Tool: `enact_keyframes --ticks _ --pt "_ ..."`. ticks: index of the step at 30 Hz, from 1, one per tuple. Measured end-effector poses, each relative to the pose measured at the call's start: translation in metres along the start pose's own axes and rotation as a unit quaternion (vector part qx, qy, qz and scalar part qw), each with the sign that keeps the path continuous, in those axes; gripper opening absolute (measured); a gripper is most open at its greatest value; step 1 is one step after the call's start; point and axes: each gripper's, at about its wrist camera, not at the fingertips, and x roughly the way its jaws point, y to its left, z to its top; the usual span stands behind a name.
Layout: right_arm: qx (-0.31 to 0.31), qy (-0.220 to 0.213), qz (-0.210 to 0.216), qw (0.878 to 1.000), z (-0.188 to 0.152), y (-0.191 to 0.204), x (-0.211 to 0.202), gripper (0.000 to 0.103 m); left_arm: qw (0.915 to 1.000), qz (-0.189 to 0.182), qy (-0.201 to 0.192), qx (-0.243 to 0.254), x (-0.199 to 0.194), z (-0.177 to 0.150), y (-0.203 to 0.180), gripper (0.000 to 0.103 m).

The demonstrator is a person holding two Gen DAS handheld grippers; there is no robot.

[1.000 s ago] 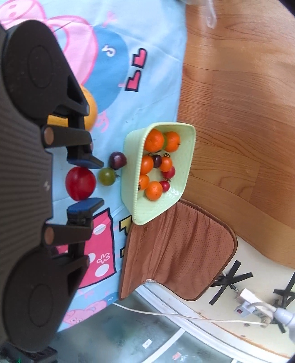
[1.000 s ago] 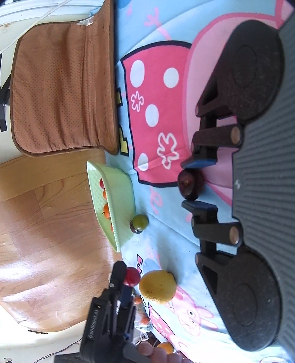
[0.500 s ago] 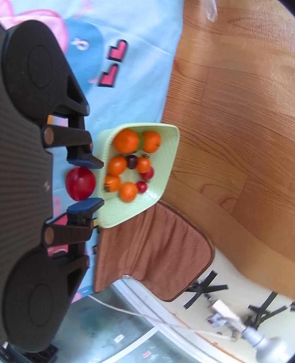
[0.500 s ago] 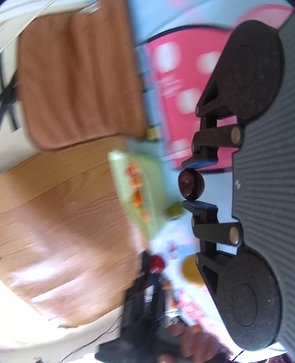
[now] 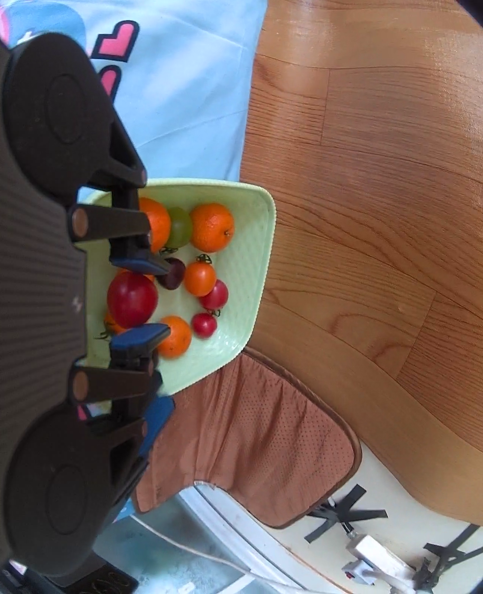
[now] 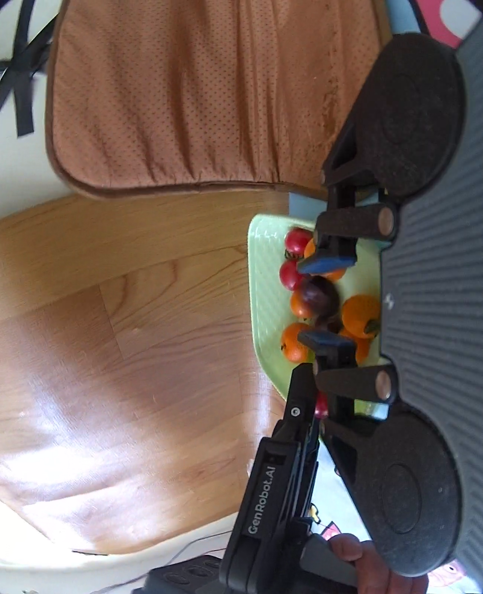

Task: Organize fruits
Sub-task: 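Carry the red and dark purple tomatoes over the bowl and open both tools, then grasp a dark purple tomato with the left tool while the right tool grasps a green tomato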

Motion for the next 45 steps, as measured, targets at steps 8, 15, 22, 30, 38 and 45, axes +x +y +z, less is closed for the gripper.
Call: enact_keyframes --ticks 8,15,22,30,38,45 --pt "0.001 0.030 0.070 0.997 -0.010 0.014 -0.039 0.054 0.9996 -0.007 -0.026 0.007 -0.029 -0.003 -0.003 0.029" --pt "-0.086 0.089 0.048 0.991 -0.039 0.053 -0.007 0.054 0.9997 -0.011 -0.021 -0.008 -0.021 -0.002 -0.009 0.030" --pt "-0.097 0.139 0.058 0.984 -0.038 0.064 0.032 0.053 0.9995 -0.007 -0.026 -0.019 -0.053 -0.030 -0.005 0.035" --pt "-0.143 0.137 0.058 0.978 -0.048 0.064 0.006 0.029 0.9994 -0.007 -0.010 -0.032 -0.067 -0.054 -0.002 0.037" --pt "-0.181 0.129 0.088 0.971 -0.083 0.034 -0.097 0.034 0.9980 -0.043 0.028 0.035 -0.048 -0.093 -0.055 0.040" --pt "-0.140 0.113 0.061 0.982 -0.083 0.022 -0.104 0.046 0.9956 -0.014 0.044 0.081 -0.039 -0.122 -0.081 0.043"
